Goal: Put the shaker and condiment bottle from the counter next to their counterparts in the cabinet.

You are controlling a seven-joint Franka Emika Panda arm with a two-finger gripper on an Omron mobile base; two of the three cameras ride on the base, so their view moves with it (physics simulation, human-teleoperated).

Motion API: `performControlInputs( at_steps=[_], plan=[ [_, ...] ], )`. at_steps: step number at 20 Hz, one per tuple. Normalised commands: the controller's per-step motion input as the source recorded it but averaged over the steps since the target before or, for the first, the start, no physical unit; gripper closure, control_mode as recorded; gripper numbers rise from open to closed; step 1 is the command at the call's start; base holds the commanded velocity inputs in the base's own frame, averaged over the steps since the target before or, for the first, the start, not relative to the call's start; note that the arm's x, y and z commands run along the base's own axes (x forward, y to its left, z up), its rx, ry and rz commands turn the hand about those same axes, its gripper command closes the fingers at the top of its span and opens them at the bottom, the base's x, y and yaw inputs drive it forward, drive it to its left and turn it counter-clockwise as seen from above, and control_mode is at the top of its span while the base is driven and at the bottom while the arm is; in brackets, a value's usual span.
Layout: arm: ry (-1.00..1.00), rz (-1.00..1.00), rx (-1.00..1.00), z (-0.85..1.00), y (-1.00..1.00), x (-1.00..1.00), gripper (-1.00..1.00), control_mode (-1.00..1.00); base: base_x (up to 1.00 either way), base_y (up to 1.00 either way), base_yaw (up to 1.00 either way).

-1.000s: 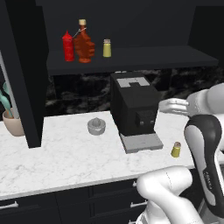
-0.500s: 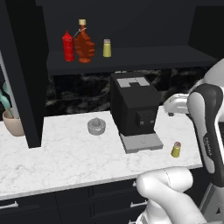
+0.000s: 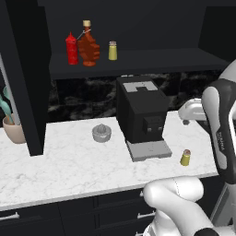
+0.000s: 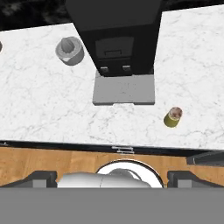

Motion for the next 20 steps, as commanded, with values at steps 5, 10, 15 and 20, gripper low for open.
performControlInputs(
  at_steps=[5, 10, 15, 20],
  plan=[
    [-0.07, 0.07, -0.16, -0.73, -0.17, -0.01, -1.0, -1.0, 0.0, 0.0, 0.0],
    [-0.06, 0.06, -0.17, -0.64, -0.16, 0.0, -1.0, -1.0, 0.0, 0.0, 0.0],
    [0.0, 0.05, -0.02, -0.22, -0.24, 0.0, -1.0, -1.0, 0.0, 0.0, 0.0],
    [0.0, 0.04, 0.0, -0.03, -0.29, 0.08, -1.0, -1.0, 0.0, 0.0, 0.0]
  ],
)
